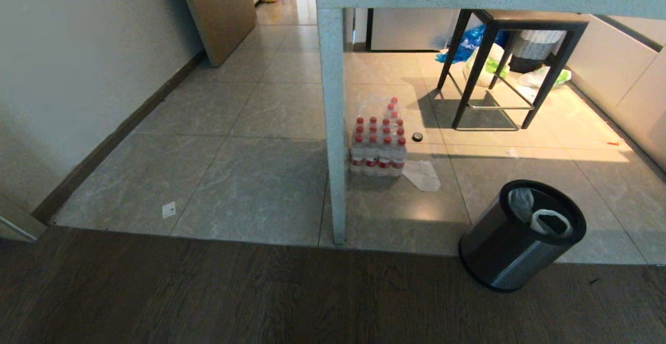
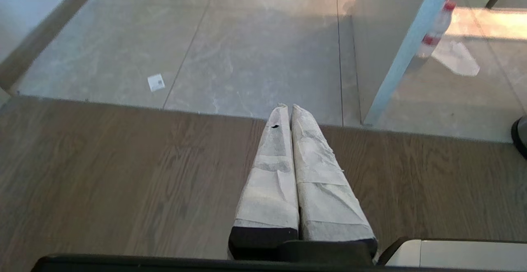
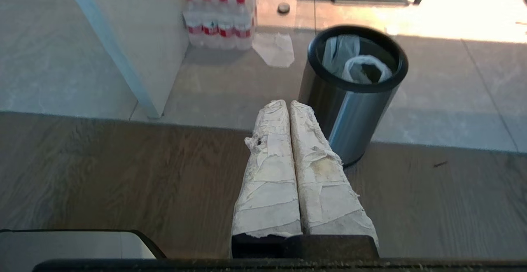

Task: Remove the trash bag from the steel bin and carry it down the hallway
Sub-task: Place the outer trash can on the ground

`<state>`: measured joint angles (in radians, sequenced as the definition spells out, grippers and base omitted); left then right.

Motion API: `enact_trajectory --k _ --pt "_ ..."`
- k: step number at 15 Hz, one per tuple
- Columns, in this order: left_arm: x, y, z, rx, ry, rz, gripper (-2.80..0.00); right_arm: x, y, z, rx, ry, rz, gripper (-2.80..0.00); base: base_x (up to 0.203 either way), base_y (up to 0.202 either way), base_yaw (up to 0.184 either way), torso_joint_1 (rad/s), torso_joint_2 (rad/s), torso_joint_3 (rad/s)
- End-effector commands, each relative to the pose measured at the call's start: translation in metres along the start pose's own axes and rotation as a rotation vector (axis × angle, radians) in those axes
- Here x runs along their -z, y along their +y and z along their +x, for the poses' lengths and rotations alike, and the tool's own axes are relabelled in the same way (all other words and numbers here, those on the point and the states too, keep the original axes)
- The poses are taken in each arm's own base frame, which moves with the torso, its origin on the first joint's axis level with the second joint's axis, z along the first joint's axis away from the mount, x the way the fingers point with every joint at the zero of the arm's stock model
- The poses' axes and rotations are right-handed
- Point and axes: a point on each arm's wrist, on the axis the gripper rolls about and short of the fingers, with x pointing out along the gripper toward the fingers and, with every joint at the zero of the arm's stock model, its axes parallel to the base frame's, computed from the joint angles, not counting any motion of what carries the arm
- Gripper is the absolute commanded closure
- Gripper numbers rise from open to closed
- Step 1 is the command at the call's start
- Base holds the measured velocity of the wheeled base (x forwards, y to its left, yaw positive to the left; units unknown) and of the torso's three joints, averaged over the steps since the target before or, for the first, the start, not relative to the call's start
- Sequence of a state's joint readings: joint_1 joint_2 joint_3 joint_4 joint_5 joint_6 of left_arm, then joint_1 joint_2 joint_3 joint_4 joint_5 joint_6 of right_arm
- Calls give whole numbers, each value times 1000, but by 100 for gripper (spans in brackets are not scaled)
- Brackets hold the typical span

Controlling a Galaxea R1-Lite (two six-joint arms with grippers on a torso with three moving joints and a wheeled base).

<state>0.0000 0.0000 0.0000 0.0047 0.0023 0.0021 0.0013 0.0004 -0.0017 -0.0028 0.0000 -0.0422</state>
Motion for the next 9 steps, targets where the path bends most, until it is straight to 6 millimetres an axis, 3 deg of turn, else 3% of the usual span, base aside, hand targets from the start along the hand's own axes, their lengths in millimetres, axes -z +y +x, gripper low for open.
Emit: enact_trajectory --k 1,9 --pt "0 0 0 -1 0 -1 0 0 0 0 0 -1 -1 0 0 0 0 2 4 -192" --pt "0 0 0 -1 0 -2 0 0 0 0 0 1 -4 0 0 0 0 4 2 -198"
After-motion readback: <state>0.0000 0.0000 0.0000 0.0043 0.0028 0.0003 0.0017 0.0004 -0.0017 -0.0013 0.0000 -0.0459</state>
